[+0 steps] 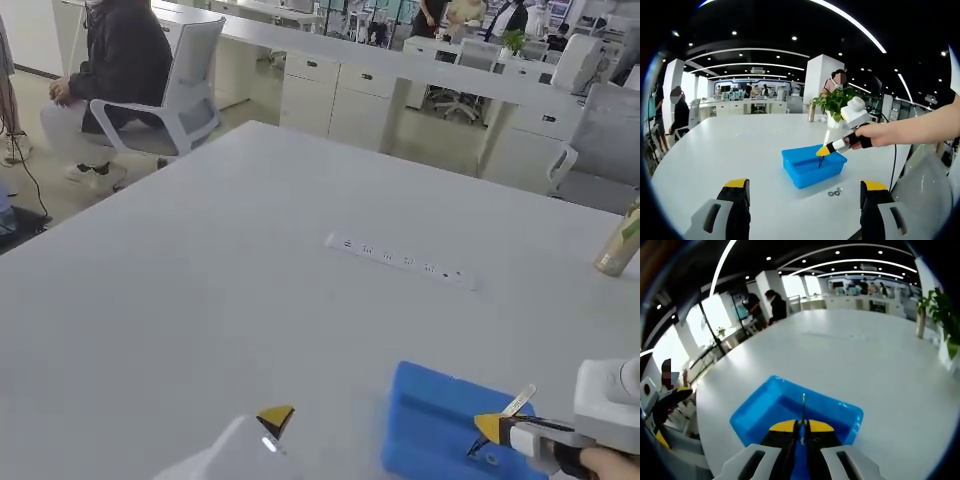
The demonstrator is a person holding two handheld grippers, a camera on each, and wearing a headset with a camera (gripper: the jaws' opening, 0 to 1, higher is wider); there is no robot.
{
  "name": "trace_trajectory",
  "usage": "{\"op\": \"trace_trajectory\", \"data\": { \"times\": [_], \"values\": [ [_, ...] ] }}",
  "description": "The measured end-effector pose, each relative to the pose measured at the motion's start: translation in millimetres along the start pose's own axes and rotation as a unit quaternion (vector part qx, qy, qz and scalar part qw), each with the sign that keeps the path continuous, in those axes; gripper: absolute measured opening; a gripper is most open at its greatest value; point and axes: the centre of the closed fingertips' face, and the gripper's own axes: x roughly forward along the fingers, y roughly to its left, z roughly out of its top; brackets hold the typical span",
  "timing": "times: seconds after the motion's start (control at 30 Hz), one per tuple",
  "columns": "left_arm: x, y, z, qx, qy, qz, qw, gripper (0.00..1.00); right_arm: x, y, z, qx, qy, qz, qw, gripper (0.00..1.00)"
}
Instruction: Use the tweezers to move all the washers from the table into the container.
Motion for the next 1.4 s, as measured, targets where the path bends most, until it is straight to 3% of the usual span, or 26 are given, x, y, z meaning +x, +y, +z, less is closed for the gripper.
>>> {"op": "trace_trajectory", "data": {
  "times": [0.33, 0.77, 1.03, 1.17, 1.4],
  "values": [
    [0.3, -1.1, -2.3, 0.002, 0.006, -0.003, 1.0000, 0.92, -9.6, 16.8, 13.0, -0.038, -0.018, 0.013, 0.9990, 0.04],
    [1.4, -3.6, -5.0, 0.008, 0.014, -0.011, 0.9998, 0.92, -46.7, 44.6, 35.0, -0.085, -0.052, 0.022, 0.9948, 0.03],
    [2.0, -6.6, -7.1, 0.013, 0.021, -0.018, 0.9995, 0.91, -63.0, 57.7, 28.7, -0.088, -0.059, 0.029, 0.9939, 0.03],
    [2.3, -6.7, -8.3, 0.013, 0.024, -0.019, 0.9995, 0.91, -70.2, 63.4, 22.4, -0.109, -0.056, 0.025, 0.9922, 0.03],
    [2.3, -6.6, -10.0, 0.013, 0.027, -0.019, 0.9993, 0.91, -78.4, 74.9, 6.3, -0.092, -0.055, 0.041, 0.9934, 0.03]
  ]
}}
